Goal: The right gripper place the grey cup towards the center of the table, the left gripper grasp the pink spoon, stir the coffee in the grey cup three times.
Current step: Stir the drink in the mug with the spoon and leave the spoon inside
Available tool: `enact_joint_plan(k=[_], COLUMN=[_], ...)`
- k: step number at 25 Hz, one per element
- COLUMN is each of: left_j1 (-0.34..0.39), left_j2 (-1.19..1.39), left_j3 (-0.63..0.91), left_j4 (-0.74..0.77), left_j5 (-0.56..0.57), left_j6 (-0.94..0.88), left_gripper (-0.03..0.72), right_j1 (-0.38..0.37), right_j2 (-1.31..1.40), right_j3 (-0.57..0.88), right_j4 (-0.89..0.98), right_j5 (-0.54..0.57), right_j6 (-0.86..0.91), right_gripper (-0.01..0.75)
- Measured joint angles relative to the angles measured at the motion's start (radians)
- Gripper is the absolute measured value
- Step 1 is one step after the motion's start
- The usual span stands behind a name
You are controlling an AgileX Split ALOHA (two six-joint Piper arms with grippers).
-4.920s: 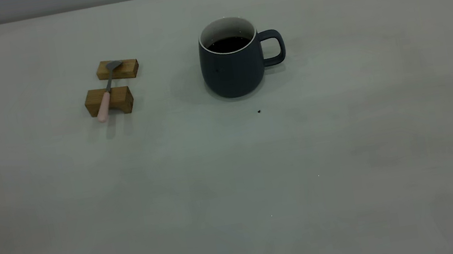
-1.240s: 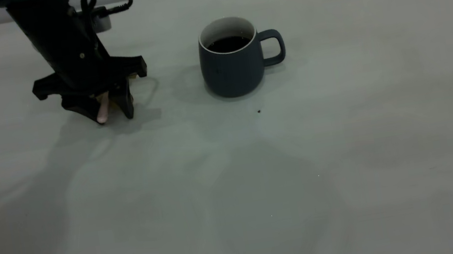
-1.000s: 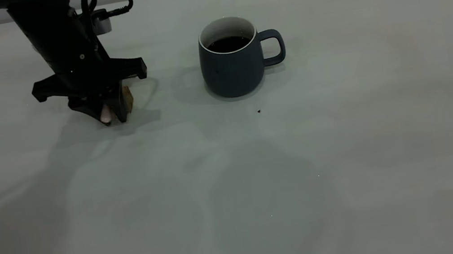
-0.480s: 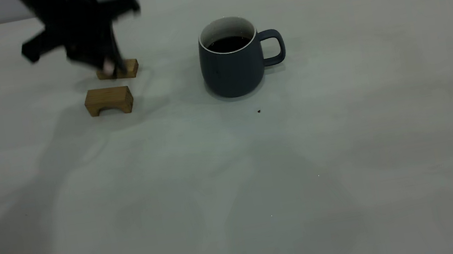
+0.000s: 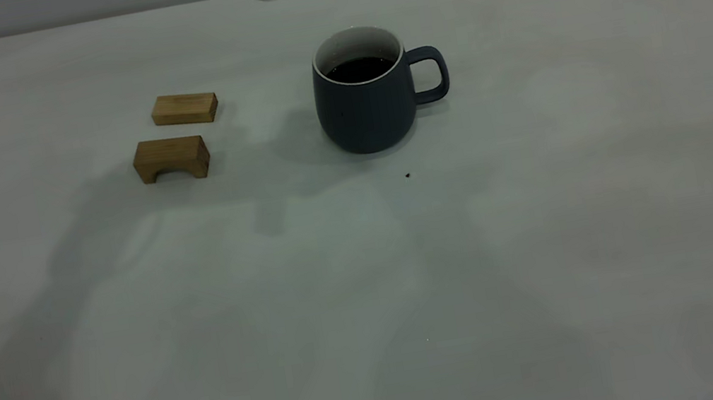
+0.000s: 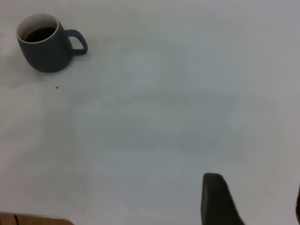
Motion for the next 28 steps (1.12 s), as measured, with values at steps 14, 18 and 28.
enact_joint_plan(k=[14,18,28], left_j1=[-0.007,-0.008,-0.032], left_j2=[0.182,0.189,0.282], left_j3=[0.0,-0.003,-0.123], left_j4=[-0.446,-0.45,-0.453], left_j5=[-0.122,-0.141,-0.125], left_j6=[-0.172,-0.173,-0.18], left_gripper=[0.103,0.103,0.102], right_j1=[0.0,0.0,0.0], right_j2=[0.0,0.0,0.0], right_j3=[0.0,0.0,0.0], right_j4=[0.0,0.0,0.0], right_j5=[0.0,0.0,0.0], right_j6=[0.0,0.0,0.0], right_gripper=[0.438,0.438,0.438])
